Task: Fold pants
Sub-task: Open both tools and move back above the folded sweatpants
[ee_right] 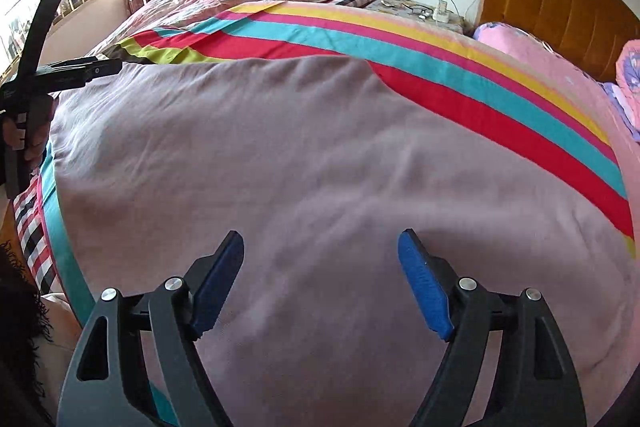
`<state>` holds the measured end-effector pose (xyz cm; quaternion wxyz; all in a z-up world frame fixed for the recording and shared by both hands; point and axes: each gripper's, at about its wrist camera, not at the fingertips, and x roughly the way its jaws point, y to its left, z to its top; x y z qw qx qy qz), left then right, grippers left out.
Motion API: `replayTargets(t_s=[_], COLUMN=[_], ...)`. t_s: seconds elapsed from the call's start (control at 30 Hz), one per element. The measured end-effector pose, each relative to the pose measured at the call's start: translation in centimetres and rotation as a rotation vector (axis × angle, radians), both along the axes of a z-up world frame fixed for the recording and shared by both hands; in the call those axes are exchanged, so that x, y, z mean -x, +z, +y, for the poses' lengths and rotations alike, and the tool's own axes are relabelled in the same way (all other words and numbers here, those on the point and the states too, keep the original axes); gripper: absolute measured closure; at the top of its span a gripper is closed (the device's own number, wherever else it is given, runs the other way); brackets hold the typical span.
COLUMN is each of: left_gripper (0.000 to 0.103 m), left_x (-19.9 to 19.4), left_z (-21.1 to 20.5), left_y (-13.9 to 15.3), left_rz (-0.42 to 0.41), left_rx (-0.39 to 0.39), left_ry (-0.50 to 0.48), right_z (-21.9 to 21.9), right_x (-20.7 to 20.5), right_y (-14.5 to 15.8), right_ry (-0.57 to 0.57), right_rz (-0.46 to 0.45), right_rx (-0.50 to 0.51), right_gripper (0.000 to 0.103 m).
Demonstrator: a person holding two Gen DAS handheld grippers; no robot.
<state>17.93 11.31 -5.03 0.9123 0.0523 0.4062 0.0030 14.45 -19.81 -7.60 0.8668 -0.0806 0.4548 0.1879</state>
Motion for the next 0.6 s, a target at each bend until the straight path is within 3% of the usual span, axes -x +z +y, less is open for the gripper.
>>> replayTargets(t_s=[0.13,0.2,0.33,0.4,0.6], left_gripper=[0.002,0.002,0.002,0.002,0.001], left_x=[-2.0,-2.3,-2.6,-3.4,-7.5], left_z=[-7.2,-10.2,-17.7,-20.8,-24.8], left_y=[-2.6,-2.2,-1.6,-1.9,-5.4], left_rz=[0.073,0.068,0.031,0.032,0.111], left_rx=[-0.072,-0.033,-0.097,-0.086,-0.076], left_ry=[-0.098,-0.165,-0.318,-0.387,-0.377], right_z=[-3.4,-5.4,-10.8,-13.4,-18.9], right_x=[1.3,2.4,4.0,4.1,4.7], right_y=[0.3,1.6,3.7,3.5,-0.1], right_ry=[-0.051,-0.091,-0.221,-0.285,-0.411], right_rz=[0.0,-0.048,-0.131,-0.131,-0.031], right_rx=[-0.018,-0.005,0.006,0.027,0.079], right_gripper=[0.025,0.023,0.018,0.018,0.016])
